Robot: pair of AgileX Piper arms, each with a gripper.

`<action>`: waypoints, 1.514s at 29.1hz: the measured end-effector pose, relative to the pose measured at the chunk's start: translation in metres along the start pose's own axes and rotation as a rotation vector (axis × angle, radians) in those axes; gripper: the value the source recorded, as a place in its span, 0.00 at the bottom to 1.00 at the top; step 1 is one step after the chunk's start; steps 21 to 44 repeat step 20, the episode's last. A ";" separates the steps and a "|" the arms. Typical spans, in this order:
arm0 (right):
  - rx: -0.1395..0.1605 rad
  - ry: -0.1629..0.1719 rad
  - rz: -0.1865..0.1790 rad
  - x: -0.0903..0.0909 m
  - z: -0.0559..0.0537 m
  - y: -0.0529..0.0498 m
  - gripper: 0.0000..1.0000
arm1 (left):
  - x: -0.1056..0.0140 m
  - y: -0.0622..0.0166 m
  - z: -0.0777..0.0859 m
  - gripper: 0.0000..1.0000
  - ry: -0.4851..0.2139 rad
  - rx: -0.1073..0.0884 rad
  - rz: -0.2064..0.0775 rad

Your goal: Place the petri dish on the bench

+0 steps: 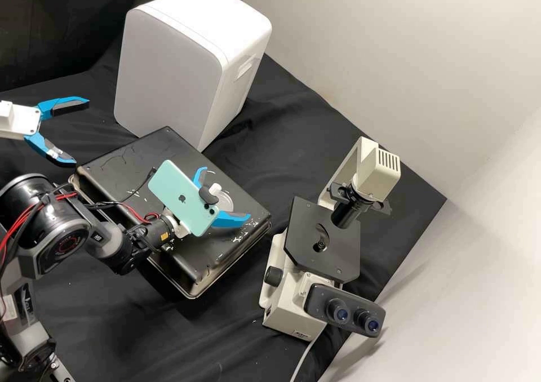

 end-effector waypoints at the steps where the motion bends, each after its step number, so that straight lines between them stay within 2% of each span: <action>1: 0.001 -0.005 0.006 0.000 0.000 0.000 1.00 | 0.000 0.0015 0.000 1.00 0.000 -0.005 0.008; 3: -0.001 -0.001 0.001 0.000 -0.001 -0.001 1.00 | -0.001 0.0024 -0.001 1.00 0.012 -0.027 0.014; 6: -0.002 0.004 -0.002 0.000 -0.002 -0.002 1.00 | 0.000 0.0031 -0.002 1.00 0.022 -0.030 0.019; 8: -0.016 0.004 -0.002 0.000 -0.002 -0.003 1.00 | 0.000 0.0037 -0.002 1.00 0.027 -0.032 0.022; 12: -0.025 0.016 0.054 -0.002 -0.006 -0.002 1.00 | 0.000 0.0039 -0.003 1.00 0.026 -0.032 0.023; 15: -0.020 0.048 0.109 -0.006 -0.008 -0.001 1.00 | 0.000 0.0039 -0.003 1.00 0.026 -0.032 0.023; 18: -0.017 0.074 0.134 -0.008 -0.009 0.001 1.00 | 0.000 0.0039 -0.003 1.00 0.026 -0.032 0.023; 20: -0.003 0.077 0.136 -0.009 -0.009 0.001 1.00 | 0.000 0.0039 -0.003 1.00 0.026 -0.032 0.023; 44: -0.003 0.077 0.136 -0.009 -0.009 0.001 1.00 | 0.000 0.0039 -0.003 1.00 0.026 -0.032 0.023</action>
